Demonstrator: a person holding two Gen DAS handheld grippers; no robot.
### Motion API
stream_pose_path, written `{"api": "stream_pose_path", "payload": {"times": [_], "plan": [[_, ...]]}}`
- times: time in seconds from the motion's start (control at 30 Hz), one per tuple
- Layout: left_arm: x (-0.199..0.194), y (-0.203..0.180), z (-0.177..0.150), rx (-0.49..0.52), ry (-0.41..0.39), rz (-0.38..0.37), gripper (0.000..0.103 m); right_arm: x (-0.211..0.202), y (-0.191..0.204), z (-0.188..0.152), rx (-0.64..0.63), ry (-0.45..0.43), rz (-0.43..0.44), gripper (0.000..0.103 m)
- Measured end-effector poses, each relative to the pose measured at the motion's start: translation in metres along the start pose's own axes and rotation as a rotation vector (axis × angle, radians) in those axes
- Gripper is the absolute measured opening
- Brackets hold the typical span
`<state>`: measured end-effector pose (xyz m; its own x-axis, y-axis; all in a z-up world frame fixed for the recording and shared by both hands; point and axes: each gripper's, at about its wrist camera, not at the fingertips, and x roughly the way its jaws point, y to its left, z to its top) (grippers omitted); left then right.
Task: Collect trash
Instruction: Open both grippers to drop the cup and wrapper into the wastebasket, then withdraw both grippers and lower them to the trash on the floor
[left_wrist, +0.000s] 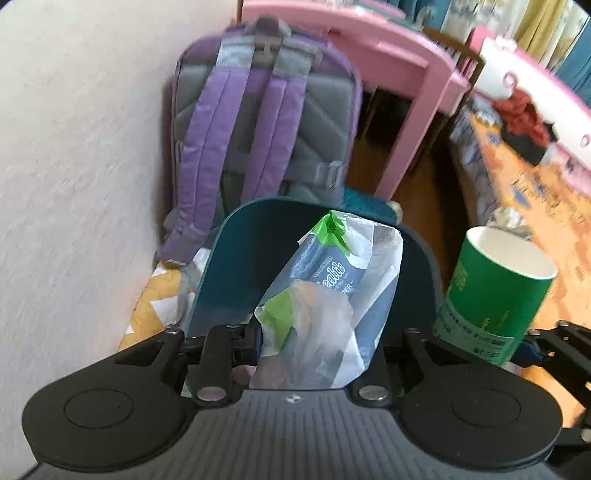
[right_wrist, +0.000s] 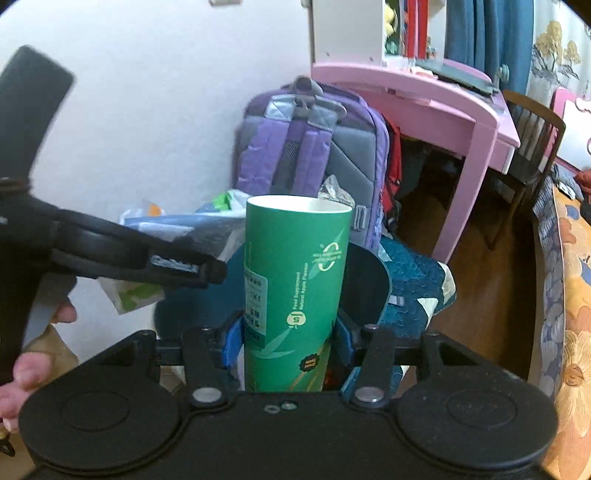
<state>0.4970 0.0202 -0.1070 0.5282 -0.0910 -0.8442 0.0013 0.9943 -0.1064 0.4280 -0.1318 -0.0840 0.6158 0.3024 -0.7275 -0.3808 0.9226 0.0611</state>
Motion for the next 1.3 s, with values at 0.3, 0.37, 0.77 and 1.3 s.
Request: {"api": "stream_pose_path", "payload": {"times": [0.3, 0.37, 0.77, 1.3], "plan": [[0.059, 0.005, -0.002, 0.028, 0.144, 0.046, 0.028, 0.058, 0.004, -0.010, -0.008, 0.100, -0.037, 0.049], [0.067, -0.001, -0.001, 0.062, 0.162, 0.055, 0.028, 0.066, 0.006, -0.013, -0.009, 0.113, -0.044, 0.049], [0.080, -0.008, -0.013, 0.051, 0.200, 0.023, 0.063, 0.084, 0.008, -0.030, 0.018, 0.196, -0.059, 0.050], [-0.015, -0.003, -0.046, 0.025, 0.054, 0.018, 0.069, 0.007, 0.017, -0.037, -0.004, 0.083, -0.006, 0.060]]}}
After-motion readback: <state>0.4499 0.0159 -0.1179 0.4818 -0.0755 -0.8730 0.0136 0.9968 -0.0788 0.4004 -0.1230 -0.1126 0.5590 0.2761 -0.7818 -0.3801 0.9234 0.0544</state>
